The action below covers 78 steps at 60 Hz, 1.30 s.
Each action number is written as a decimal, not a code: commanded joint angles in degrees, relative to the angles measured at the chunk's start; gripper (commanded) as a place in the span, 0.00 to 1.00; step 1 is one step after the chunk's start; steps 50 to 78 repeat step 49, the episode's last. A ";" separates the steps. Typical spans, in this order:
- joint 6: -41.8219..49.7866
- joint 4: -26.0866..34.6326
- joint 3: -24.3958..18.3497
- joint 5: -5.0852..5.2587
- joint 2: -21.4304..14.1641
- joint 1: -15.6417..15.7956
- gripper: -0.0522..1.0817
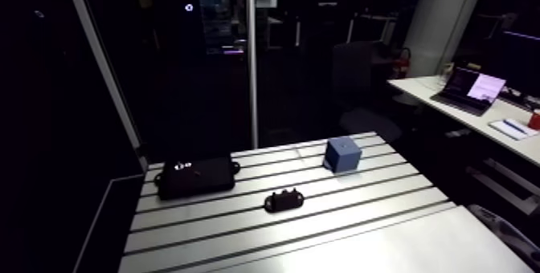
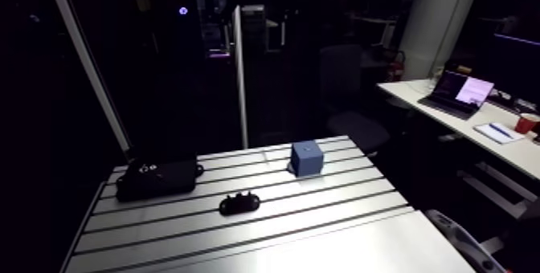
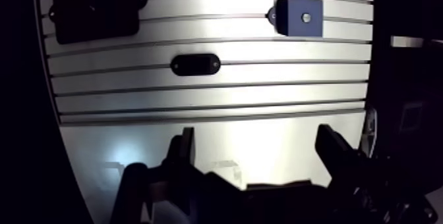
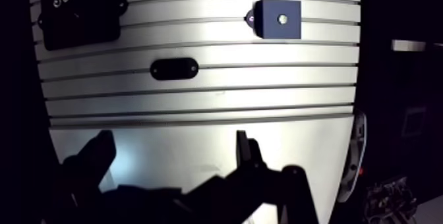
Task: Pick up the M10 bolt and insert it into the hex recess until seated.
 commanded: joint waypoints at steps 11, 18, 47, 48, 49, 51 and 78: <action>-1.14 -2.64 4.36 -0.03 -3.60 1.10 0.05; -1.24 -3.23 4.83 0.13 -3.69 1.19 0.05; -1.31 -3.32 4.76 0.51 -3.00 1.72 0.05; -1.32 -3.32 4.76 0.51 -2.99 1.72 0.05; -1.32 -3.32 4.76 0.51 -2.99 1.72 0.05; -1.32 -3.32 4.76 0.51 -2.99 1.72 0.05; -1.32 -3.32 4.76 0.51 -2.99 1.72 0.05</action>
